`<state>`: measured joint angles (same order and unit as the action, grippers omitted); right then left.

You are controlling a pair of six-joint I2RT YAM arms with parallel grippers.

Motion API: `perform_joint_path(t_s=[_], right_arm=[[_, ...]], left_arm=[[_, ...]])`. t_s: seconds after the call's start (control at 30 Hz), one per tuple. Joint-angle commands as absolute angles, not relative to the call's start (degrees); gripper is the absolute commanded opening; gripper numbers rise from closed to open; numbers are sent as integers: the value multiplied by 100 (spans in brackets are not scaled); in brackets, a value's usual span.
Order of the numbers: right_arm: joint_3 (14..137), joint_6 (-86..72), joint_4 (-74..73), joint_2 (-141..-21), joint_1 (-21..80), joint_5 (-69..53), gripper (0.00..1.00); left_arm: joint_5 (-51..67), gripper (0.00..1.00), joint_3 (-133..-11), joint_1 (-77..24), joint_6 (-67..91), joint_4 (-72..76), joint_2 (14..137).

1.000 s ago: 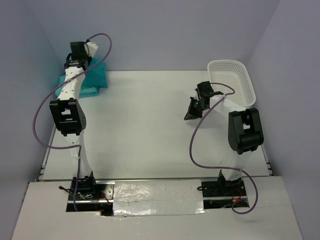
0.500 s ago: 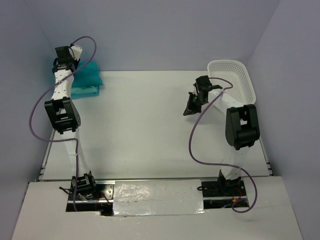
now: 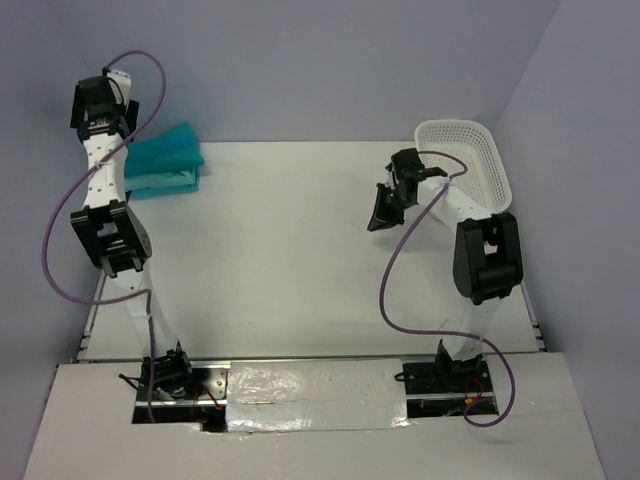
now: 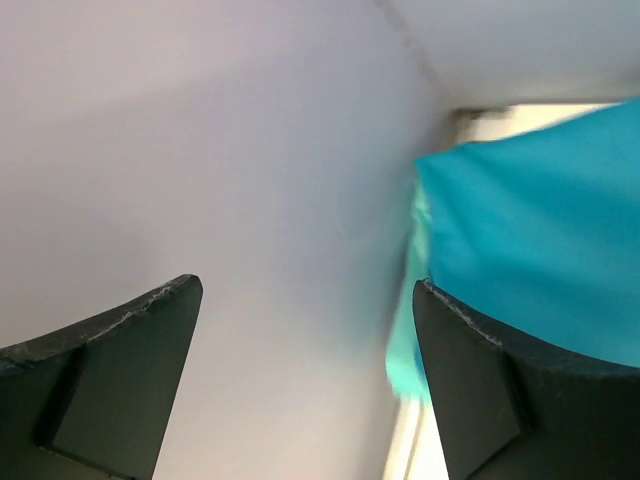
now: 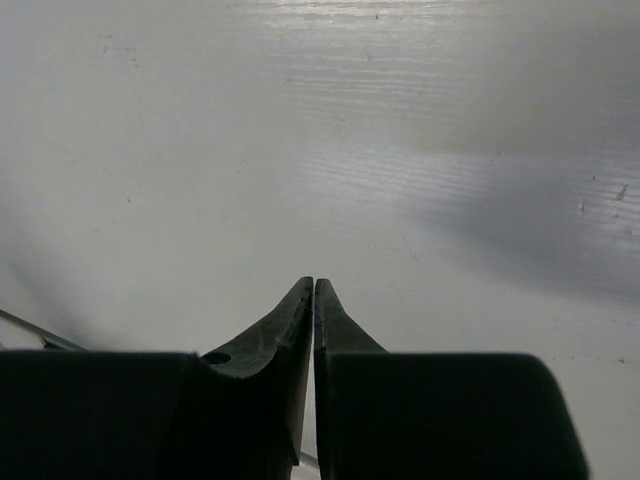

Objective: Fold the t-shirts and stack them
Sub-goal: Put the neatly folded tshirt into the corner of the board with the left arm

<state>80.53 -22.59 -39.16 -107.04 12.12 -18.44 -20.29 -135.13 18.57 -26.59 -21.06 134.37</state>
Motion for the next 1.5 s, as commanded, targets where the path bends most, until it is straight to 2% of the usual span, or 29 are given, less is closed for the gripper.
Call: perform_joint_path(t_s=[0.0,0.03,0.1,0.13,0.2,0.3,0.33,0.43,0.63,0.8,0.87,1.07,1.47], right_arm=[[7920,-2066,-3991,-9977,1213,-1766,14],[7806,-2048,-3947,-9871,1195,-1854,26],[7490,-1978,-3788,-9660,1187,-1890,37],[7401,-1951,-3753,-9468,1152,-1907,46],[7129,-1881,-3709,-9273,1134,-1916,54],[6681,-1749,-3613,-8773,1134,-1873,57],[6523,-1732,-3551,-8406,1125,-1820,57],[5829,-1749,-3200,-7746,1108,-1627,59],[4405,-2118,-2725,-6137,1116,-1529,60],[3280,-2416,-2154,-4645,1116,-1643,62],[2902,-2513,-1873,-4282,1116,-1731,66],[2435,-2663,-1442,-3569,1116,-1925,66],[2303,-2663,-1090,-3358,1107,-1601,68]], left_arm=[[-1049,99,-13019,1688,-2241,-2468,11771],[-663,99,-12729,1522,-2267,-2644,11186],[-353,99,-11842,1328,-2390,-3311,10376],[-143,99,-11560,1188,-2365,-3548,10145],[95,99,-10682,1108,-2084,-4199,9435],[702,99,-9172,1099,-1942,-4684,8382],[764,99,-8253,1099,-1951,-4658,8071],[616,99,-6634,1081,-2109,-4535,6885],[26,99,-4382,1072,-2706,-4509,5100],[-938,99,-2887,1072,-3576,-4237,3336],[-1229,99,-2568,1081,-3709,-4043,2807],[-1380,99,-2197,1081,-3665,-3771,2224],[-1380,99,-2065,1081,-3542,-3586,2232]])
